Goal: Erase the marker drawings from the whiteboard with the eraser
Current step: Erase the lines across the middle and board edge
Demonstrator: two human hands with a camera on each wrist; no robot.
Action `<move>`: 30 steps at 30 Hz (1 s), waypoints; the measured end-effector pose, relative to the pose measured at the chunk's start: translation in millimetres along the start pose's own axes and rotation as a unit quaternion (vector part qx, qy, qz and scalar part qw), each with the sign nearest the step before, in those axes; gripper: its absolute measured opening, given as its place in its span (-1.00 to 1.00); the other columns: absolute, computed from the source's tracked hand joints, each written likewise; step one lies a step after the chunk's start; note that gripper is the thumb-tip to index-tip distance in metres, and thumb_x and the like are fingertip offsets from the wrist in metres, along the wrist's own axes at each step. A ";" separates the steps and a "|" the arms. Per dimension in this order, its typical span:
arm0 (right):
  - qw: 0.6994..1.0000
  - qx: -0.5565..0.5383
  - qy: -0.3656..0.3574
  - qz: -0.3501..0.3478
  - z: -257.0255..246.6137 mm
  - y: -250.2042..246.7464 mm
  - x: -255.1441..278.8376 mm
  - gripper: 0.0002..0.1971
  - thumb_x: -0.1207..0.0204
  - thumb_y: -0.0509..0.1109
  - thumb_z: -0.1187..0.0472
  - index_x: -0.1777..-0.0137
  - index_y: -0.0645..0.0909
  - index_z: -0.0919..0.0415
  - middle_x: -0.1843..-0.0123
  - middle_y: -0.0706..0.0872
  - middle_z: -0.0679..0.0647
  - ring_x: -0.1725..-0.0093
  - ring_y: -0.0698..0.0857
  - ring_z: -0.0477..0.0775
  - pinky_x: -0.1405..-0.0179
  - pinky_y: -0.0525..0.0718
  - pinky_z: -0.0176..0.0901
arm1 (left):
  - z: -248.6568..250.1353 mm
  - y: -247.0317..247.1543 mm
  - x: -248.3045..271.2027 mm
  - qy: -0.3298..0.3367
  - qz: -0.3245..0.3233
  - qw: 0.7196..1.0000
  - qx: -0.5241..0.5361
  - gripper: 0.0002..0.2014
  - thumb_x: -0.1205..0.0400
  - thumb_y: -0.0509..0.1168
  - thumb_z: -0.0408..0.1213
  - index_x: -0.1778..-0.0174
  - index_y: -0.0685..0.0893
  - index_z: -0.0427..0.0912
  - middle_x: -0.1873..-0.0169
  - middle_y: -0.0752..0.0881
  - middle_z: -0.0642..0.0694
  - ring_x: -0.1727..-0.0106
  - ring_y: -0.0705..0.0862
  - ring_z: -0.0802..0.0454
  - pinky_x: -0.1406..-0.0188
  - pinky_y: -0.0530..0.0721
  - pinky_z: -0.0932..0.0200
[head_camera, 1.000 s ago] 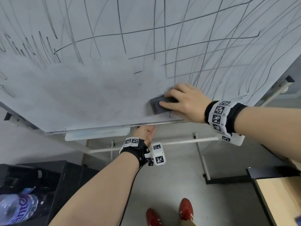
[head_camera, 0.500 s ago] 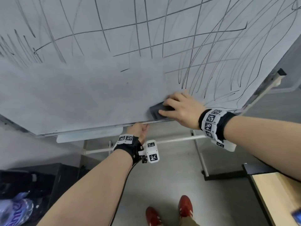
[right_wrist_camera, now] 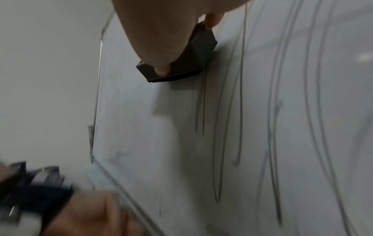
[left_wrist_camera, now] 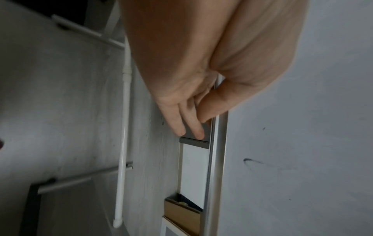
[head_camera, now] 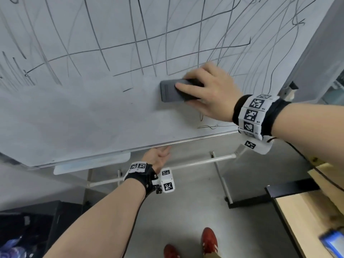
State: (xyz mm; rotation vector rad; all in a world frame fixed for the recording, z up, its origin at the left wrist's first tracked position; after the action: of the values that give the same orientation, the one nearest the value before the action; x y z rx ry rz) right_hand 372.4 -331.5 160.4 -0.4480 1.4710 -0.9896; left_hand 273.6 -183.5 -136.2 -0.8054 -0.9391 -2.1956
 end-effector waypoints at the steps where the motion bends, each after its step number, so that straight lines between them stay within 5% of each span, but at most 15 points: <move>1: 1.000 0.007 0.001 0.024 1.2 -10.8 -8.2 -0.65 -0.61 0.37 0.12 -0.37 0.65 0.16 -0.21 0.66 0.24 -0.02 0.53 0.30 0.10 0.54 0.16 | -4.6 5.2 2.3 -0.007 -0.012 1.000 0.008 -0.32 -0.57 -0.20 -0.81 -0.66 0.13 -0.43 -0.60 0.36 -0.31 -0.61 0.40 -0.19 -0.62 0.30 -0.14; 6: 0.998 -0.004 -0.027 0.054 -15.9 -2.8 -1.0 -0.71 -0.60 0.40 0.17 -0.28 0.70 0.18 -0.12 0.68 0.28 0.06 0.54 0.30 0.13 0.53 0.13 | -18.0 13.5 6.9 -0.016 -0.025 0.997 0.073 -0.31 -0.57 -0.23 -0.80 -0.67 0.14 -0.36 -0.62 0.34 -0.23 -0.63 0.37 -0.18 -0.65 0.26 -0.12; 11: 0.993 0.003 -0.044 -0.106 -48.8 105.1 70.2 -0.60 -0.43 0.50 0.27 -0.28 0.66 0.10 -0.16 0.65 0.21 -0.04 0.49 0.27 0.18 0.55 0.09 | -13.1 6.4 -2.3 0.008 -0.015 1.000 0.025 -0.24 -0.46 -0.28 -0.82 -0.57 0.34 -0.34 -0.53 0.47 -0.22 -0.51 0.51 -0.16 -0.58 0.36 -0.07; 14: 0.985 0.017 -0.016 -0.173 -59.5 148.3 113.2 -0.58 -0.36 0.54 0.26 -0.24 0.68 0.07 -0.16 0.64 0.18 -0.12 0.48 0.26 0.14 0.49 0.05 | -14.6 6.6 -11.6 0.013 -0.015 1.000 0.009 -0.29 -0.44 -0.25 -0.82 -0.43 0.47 -0.38 -0.47 0.55 -0.23 -0.41 0.57 -0.15 -0.28 0.54 -0.06; 16: 0.984 0.014 0.009 -0.177 -56.8 148.8 121.6 -0.61 -0.38 0.54 0.23 -0.22 0.69 0.06 -0.13 0.65 0.17 -0.12 0.48 0.26 0.13 0.50 0.05 | -16.3 4.2 -15.7 0.016 -0.009 1.000 0.000 -0.23 -0.39 -0.24 -0.83 -0.52 0.42 -0.42 -0.48 0.55 -0.28 -0.43 0.58 -0.17 -0.16 0.62 -0.05; 22: 0.992 -0.010 0.040 -0.116 -11.9 73.0 84.4 -0.57 -0.53 0.42 0.17 -0.40 0.58 0.14 -0.26 0.62 0.20 -0.08 0.51 0.27 0.10 0.58 0.15 | -15.9 22.2 2.4 0.011 0.006 1.000 0.025 -0.25 -0.50 -0.28 -0.81 -0.65 0.24 -0.38 -0.60 0.39 -0.22 -0.62 0.38 -0.15 -0.65 0.27 -0.05; 30: 0.982 0.058 0.132 0.122 56.4 -99.6 4.2 -0.55 -0.61 0.34 0.07 -0.48 0.53 0.17 -0.32 0.60 0.17 -0.12 0.50 0.32 -0.05 0.53 0.14 | -44.7 77.3 22.7 -0.028 0.004 0.999 0.028 -0.48 -0.59 -0.15 -0.76 -0.48 0.31 -0.44 -0.43 0.52 -0.32 -0.53 0.49 -0.20 -0.58 0.39 -0.10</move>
State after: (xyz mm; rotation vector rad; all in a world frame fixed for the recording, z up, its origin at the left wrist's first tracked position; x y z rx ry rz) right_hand 397.4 -407.7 242.1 -0.0481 1.6494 -0.9571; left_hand 302.4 -268.2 -113.9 -0.8453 -1.0185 -2.1398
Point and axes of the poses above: each hand's wrist, its own x-axis away from the middle knuckle, its own y-axis out of the palm, z = x × y, the point moved 9 cm from there along -x, towards the middle knuckle
